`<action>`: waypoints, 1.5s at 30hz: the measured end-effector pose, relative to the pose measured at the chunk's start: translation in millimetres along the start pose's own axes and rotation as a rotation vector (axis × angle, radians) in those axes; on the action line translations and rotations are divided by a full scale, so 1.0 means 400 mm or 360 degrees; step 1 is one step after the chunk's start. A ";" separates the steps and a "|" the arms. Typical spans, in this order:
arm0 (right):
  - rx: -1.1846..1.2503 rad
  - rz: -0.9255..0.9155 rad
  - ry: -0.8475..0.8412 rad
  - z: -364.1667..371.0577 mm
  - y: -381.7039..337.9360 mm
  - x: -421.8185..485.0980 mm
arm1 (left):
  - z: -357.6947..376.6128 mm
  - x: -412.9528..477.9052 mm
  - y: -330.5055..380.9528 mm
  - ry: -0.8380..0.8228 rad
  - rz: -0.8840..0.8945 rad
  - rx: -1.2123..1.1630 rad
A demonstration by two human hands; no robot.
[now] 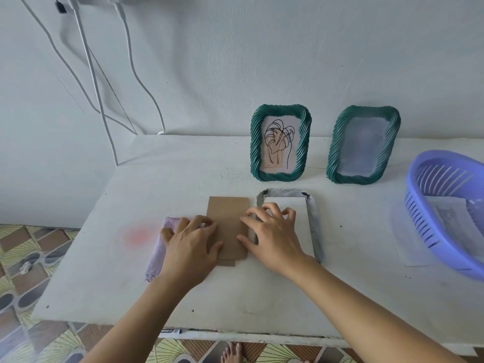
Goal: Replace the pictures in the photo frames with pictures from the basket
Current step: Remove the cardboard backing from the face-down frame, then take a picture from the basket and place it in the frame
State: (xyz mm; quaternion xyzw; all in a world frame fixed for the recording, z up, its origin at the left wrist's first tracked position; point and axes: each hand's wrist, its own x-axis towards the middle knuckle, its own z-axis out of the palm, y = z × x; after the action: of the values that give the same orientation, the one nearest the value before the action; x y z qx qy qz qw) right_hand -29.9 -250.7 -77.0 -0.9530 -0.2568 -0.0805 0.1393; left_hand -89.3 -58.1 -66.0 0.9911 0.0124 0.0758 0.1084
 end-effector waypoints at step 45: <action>0.0453 0.0274 0.0242 -0.050 0.311 0.000 | 0.101 0.232 0.186 -0.0033 0.0244 -0.0509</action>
State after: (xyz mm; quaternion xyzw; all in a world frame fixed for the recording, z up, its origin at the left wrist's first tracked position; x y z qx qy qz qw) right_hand 32.5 -360.0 -86.1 -0.9333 -0.1717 -0.1028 0.2983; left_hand 9.1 -135.3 -75.3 0.9600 -0.0765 0.0747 0.2587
